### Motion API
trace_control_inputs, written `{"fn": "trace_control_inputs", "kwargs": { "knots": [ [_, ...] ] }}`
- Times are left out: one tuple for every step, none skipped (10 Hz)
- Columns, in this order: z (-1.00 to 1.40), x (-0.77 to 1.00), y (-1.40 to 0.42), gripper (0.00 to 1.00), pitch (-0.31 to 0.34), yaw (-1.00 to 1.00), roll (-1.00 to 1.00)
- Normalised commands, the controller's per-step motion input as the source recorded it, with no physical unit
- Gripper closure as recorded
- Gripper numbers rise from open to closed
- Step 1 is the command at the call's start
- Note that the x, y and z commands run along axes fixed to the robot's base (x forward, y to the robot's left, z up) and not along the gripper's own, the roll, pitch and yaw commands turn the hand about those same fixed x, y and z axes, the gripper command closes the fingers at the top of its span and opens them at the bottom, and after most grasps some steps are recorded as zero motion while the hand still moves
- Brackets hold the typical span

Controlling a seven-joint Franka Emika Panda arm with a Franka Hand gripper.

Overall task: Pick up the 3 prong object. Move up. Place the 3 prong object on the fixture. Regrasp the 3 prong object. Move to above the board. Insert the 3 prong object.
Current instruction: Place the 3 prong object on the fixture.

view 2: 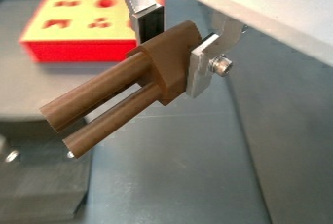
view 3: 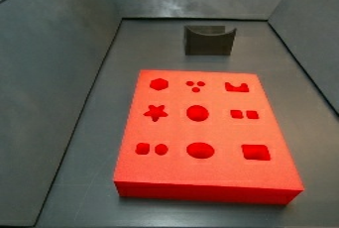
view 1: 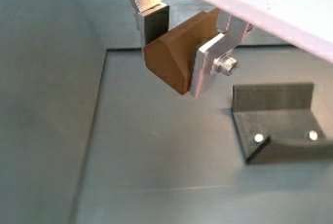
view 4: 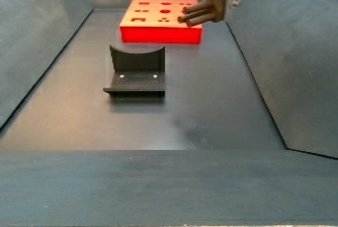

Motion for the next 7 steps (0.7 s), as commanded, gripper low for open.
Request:
{"fn": "trace_control_inputs", "kwargs": {
  "knots": [
    [-0.13,1.0,-0.11,1.0,-0.004,1.0,-0.06],
    [-0.12,1.0,-0.1,1.0,-0.003,1.0,-0.07],
    [-0.12,1.0,-0.09,1.0,-0.001,1.0,-0.07],
    [-0.11,1.0,-0.08,1.0,0.003,1.0,-0.07],
    [-0.11,1.0,-0.08,1.0,0.006,1.0,-0.07],
    [0.29,1.0,0.11,1.0,-0.06,0.75,-1.0],
    [0.31,1.0,0.13,1.0,-0.042,0.64,-1.0]
  ]
}}
